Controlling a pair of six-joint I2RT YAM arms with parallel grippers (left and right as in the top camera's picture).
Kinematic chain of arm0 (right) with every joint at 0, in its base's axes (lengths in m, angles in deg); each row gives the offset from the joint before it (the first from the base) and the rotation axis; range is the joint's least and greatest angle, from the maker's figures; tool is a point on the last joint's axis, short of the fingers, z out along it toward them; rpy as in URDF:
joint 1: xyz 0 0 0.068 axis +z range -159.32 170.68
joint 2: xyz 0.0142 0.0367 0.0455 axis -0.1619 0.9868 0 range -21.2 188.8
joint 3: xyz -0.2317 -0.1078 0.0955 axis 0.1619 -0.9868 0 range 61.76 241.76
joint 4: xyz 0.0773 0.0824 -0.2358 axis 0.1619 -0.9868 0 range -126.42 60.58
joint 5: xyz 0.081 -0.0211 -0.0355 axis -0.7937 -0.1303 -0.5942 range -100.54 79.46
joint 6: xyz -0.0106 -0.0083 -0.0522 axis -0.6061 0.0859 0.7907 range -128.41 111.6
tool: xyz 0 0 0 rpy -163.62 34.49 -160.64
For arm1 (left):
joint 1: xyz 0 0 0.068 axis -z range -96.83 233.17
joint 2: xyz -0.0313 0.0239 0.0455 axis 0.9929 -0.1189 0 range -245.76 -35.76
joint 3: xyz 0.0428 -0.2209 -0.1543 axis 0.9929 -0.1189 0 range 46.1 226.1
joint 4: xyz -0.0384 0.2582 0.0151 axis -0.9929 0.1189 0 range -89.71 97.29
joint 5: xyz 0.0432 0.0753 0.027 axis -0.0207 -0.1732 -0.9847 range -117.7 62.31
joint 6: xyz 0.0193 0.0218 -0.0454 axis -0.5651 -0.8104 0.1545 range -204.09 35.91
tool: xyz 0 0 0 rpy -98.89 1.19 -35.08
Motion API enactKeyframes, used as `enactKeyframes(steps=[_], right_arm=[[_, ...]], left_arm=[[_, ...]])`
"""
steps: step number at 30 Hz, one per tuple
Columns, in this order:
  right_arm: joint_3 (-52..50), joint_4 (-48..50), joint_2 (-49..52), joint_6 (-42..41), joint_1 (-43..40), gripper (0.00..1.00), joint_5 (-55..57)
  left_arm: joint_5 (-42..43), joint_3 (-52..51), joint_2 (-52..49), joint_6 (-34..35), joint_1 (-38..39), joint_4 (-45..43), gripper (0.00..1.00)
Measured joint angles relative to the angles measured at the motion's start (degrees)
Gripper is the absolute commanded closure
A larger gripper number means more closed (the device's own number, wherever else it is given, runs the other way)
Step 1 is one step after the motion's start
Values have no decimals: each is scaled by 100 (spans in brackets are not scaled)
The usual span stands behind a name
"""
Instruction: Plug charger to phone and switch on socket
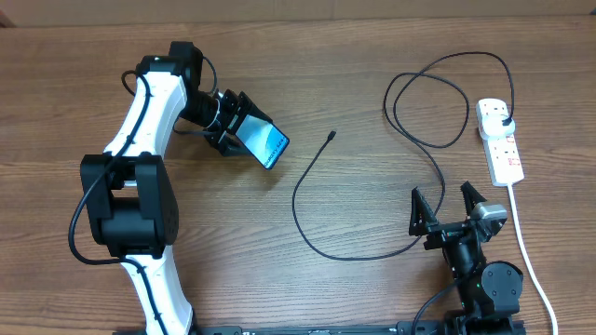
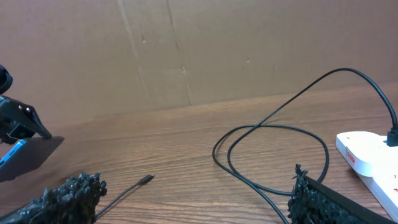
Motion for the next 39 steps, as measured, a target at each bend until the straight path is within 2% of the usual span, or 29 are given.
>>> enactKeyframes(steps=[4, 6, 22, 39], right_arm=[[0, -2, 0, 0, 0, 0, 0], [0, 0, 2, -2, 0, 0, 0], [0, -2, 2, -2, 0, 0, 2], [0, -2, 0, -2, 0, 0, 0]], left_arm=[[223, 0, 0, 129, 4, 2, 40], [323, 0, 0, 205, 9, 0, 44], [898, 0, 0, 1239, 120, 107, 43], [1572, 0, 0, 1453, 120, 107, 44]])
